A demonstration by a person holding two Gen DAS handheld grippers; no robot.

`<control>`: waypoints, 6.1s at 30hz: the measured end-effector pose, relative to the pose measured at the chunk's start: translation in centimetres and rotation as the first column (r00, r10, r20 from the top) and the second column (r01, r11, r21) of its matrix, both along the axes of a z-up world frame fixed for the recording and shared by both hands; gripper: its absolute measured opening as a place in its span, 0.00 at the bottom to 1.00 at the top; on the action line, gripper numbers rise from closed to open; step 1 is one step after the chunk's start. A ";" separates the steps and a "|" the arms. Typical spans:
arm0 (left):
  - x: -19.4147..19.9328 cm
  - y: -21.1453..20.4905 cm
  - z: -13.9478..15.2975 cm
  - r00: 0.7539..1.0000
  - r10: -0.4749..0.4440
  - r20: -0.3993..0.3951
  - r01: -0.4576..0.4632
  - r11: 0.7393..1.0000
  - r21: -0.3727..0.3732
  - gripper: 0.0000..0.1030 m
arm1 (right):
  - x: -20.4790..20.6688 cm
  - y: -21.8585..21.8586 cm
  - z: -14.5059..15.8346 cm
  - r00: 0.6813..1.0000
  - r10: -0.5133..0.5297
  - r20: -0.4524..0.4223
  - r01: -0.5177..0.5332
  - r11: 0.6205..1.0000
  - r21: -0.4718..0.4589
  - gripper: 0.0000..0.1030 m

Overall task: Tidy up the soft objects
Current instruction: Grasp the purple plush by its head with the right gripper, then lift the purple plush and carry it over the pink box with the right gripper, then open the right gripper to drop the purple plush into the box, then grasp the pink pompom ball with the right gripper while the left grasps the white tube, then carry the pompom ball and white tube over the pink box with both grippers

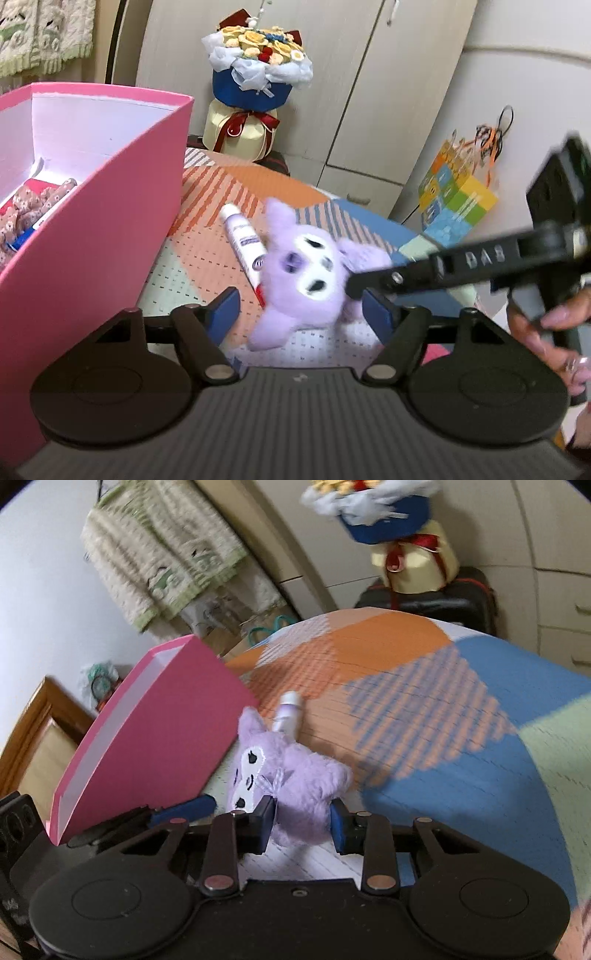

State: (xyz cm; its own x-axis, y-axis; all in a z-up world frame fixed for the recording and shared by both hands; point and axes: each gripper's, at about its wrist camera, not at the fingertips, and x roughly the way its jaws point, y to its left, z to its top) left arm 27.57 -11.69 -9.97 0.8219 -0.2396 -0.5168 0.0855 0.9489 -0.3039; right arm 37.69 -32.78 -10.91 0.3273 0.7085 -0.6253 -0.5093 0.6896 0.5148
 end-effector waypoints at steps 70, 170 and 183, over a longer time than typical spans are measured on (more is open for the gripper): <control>-19.4 14.9 6.0 0.895 -0.433 -0.102 0.434 0.901 -0.012 0.43 | -28.9 11.9 7.4 0.961 -0.033 0.274 0.057 0.995 -0.082 0.34; 6.8 -1.8 -2.1 0.949 0.301 -0.093 -0.262 0.918 0.297 0.56 | -14.8 3.2 -2.3 0.866 -0.201 0.459 0.362 0.884 -0.296 0.77; 5.5 -2.8 -1.8 0.967 0.251 -0.050 -0.219 0.911 0.350 0.23 | -15.1 3.0 -2.0 0.855 -0.242 0.459 0.392 0.881 -0.266 0.50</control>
